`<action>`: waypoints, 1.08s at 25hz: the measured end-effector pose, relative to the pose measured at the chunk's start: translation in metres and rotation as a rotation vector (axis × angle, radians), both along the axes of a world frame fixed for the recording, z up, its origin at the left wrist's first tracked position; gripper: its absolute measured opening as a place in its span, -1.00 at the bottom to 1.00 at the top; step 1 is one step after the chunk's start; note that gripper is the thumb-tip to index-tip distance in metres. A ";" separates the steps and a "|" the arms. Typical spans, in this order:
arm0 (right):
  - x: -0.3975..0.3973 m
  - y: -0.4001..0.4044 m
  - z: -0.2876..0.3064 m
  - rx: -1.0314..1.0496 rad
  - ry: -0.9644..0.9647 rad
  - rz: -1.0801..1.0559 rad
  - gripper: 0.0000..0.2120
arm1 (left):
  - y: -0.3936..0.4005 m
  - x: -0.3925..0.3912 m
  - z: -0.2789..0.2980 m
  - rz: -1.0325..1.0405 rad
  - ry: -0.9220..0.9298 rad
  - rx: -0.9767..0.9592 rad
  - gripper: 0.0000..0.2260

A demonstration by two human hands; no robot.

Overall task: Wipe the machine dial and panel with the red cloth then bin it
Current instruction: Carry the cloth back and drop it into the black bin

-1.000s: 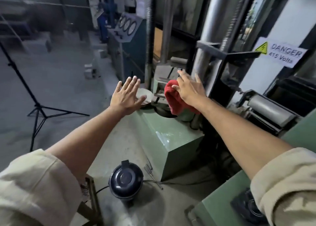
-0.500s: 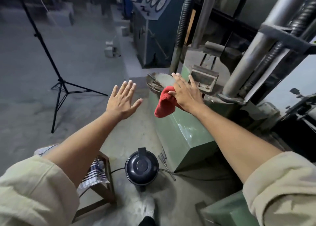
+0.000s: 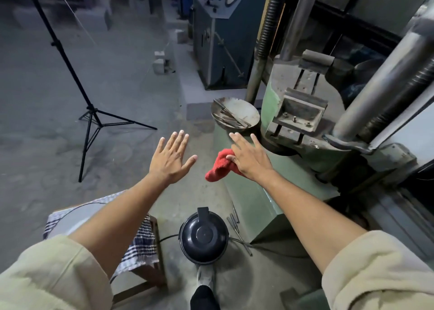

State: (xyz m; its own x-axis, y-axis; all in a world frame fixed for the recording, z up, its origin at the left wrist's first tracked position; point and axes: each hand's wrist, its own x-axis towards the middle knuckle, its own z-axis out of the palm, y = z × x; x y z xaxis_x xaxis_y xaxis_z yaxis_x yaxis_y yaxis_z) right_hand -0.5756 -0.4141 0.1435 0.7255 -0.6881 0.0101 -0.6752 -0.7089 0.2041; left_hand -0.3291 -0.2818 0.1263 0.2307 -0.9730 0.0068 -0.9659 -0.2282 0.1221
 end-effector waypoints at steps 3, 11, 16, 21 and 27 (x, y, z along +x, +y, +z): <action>0.003 -0.002 -0.049 0.094 0.018 0.002 -0.49 | -0.006 0.002 -0.040 -0.012 0.015 0.071 -0.26; -0.016 0.056 -0.206 0.407 0.086 0.021 -0.46 | 0.015 -0.004 -0.163 0.007 0.104 0.266 -0.16; -0.032 0.103 -0.293 0.555 0.153 0.038 -0.48 | 0.041 -0.005 -0.230 0.020 0.120 0.336 -0.12; -0.019 0.113 -0.347 0.592 0.192 -0.058 -0.47 | 0.060 -0.001 -0.283 0.034 0.114 0.399 -0.14; 0.000 0.092 -0.378 0.620 0.154 -0.174 -0.44 | 0.074 0.002 -0.320 0.071 0.136 0.442 -0.15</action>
